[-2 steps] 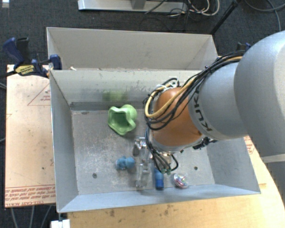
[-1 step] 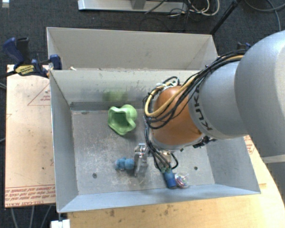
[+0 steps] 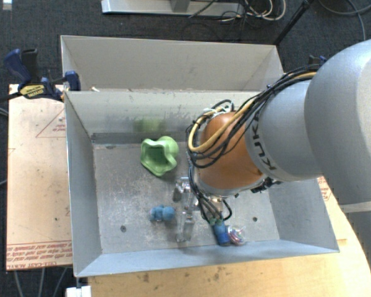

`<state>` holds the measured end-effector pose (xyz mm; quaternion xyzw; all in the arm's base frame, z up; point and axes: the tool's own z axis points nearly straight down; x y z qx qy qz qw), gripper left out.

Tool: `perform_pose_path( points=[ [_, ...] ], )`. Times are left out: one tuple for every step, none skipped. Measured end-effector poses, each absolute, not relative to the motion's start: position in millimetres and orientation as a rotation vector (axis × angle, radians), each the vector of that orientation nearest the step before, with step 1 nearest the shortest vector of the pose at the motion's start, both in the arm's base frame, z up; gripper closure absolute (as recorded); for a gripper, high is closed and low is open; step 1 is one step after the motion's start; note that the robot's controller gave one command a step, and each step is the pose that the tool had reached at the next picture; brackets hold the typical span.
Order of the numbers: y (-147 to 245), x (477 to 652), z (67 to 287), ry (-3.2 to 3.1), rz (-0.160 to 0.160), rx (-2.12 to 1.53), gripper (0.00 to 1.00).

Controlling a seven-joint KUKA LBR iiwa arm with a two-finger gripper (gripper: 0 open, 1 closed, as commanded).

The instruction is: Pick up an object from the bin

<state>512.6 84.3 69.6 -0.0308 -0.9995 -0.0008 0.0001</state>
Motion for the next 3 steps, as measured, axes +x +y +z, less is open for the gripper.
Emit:
perform_pose_path(
  points=[
    [134.7,483.7,71.6,-3.15,-0.006,-0.089,0.0],
    [131.7,482.2,70.3,-3.14,-0.003,-0.097,1.0],
    [146.6,493.8,219.1,-3.151,-0.006,-0.055,1.0]
  ],
)
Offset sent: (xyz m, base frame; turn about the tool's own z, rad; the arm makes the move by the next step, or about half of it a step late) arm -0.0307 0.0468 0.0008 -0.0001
